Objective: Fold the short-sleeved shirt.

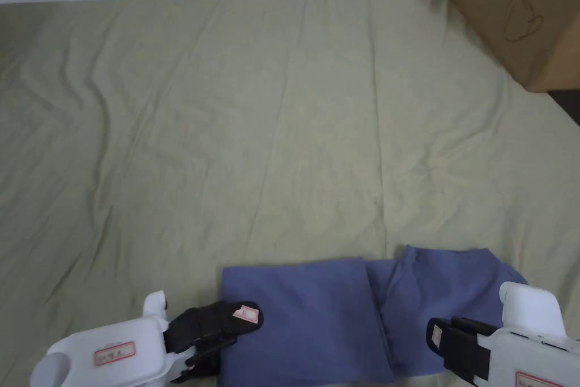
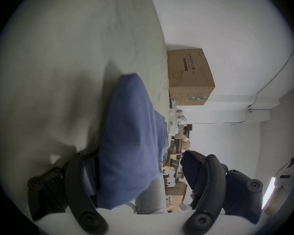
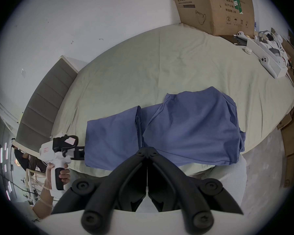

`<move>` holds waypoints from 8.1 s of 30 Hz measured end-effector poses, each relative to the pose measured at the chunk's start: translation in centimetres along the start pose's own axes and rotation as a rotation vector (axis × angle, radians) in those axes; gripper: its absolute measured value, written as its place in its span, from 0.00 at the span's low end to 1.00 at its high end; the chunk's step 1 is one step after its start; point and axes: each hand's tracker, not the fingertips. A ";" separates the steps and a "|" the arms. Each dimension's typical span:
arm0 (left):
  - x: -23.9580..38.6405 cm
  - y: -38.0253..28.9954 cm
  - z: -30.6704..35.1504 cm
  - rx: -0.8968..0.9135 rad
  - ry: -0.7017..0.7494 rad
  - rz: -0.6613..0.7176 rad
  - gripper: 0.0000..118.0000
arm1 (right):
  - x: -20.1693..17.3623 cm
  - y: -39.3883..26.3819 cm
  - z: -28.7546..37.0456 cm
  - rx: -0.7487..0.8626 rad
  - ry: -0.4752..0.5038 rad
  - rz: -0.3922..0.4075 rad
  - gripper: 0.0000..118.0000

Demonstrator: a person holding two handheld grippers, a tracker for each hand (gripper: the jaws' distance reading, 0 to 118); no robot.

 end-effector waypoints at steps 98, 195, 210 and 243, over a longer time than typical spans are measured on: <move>9.8 -1.7 2.0 0.016 0.469 -0.294 0.79 | -3.6 2.1 -8.4 -0.082 0.041 0.278 0.02; 29.0 -8.9 9.9 0.839 0.870 -0.950 0.01 | -11.4 5.7 10.1 0.724 -0.115 0.389 0.02; 33.3 -13.3 7.9 1.062 0.888 -1.033 0.93 | -11.2 5.7 14.0 0.866 -0.087 0.323 0.98; 37.6 -14.4 6.5 1.020 0.948 -1.051 1.00 | -11.8 6.9 14.9 0.851 -0.125 0.295 1.00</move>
